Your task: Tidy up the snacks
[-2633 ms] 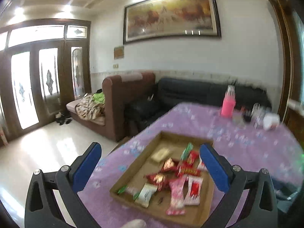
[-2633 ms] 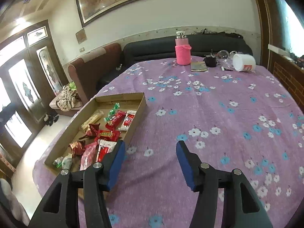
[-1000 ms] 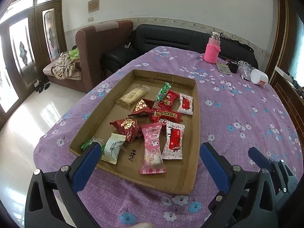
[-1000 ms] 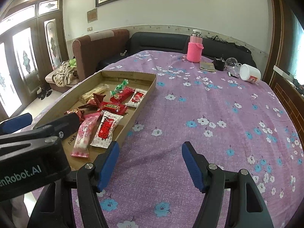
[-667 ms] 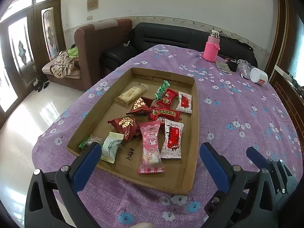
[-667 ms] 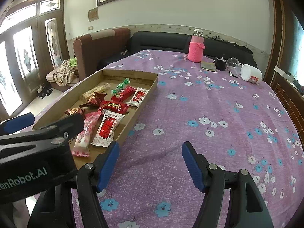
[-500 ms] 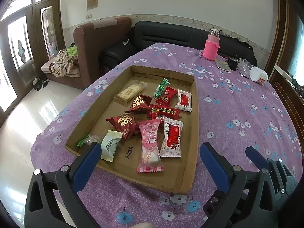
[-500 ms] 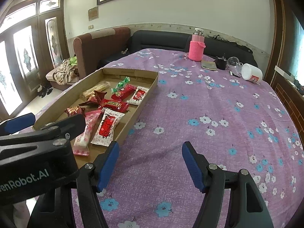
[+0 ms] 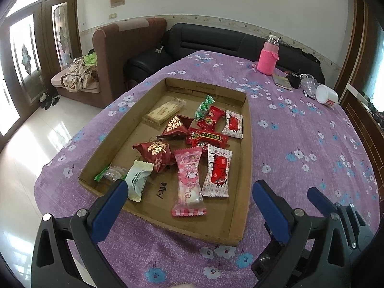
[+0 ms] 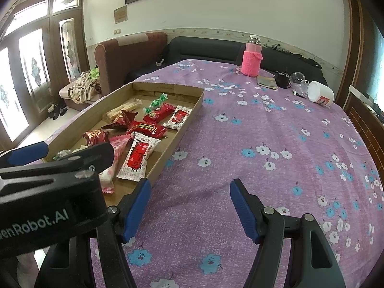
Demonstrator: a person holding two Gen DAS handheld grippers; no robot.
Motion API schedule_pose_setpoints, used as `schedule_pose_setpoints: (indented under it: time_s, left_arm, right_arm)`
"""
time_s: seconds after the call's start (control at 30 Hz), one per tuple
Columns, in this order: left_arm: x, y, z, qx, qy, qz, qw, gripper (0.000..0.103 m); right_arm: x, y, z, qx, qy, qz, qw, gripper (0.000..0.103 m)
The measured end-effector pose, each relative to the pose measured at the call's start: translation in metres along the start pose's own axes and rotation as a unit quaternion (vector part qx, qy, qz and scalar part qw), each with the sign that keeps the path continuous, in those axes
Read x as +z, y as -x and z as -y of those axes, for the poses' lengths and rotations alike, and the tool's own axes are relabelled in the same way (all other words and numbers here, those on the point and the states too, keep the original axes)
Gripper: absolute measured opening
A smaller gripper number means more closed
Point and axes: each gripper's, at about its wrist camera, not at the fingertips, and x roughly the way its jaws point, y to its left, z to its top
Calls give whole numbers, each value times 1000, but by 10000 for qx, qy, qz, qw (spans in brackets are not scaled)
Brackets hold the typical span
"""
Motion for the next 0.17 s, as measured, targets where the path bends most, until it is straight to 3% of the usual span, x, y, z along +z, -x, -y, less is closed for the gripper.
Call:
schedule_pose_setpoints:
  time_s: [0.17]
  left_arm:
    - [7,5,5,51,-140,148,9998,103]
  right_arm:
    - [2,1,4,-66,-11,44,10000,73]
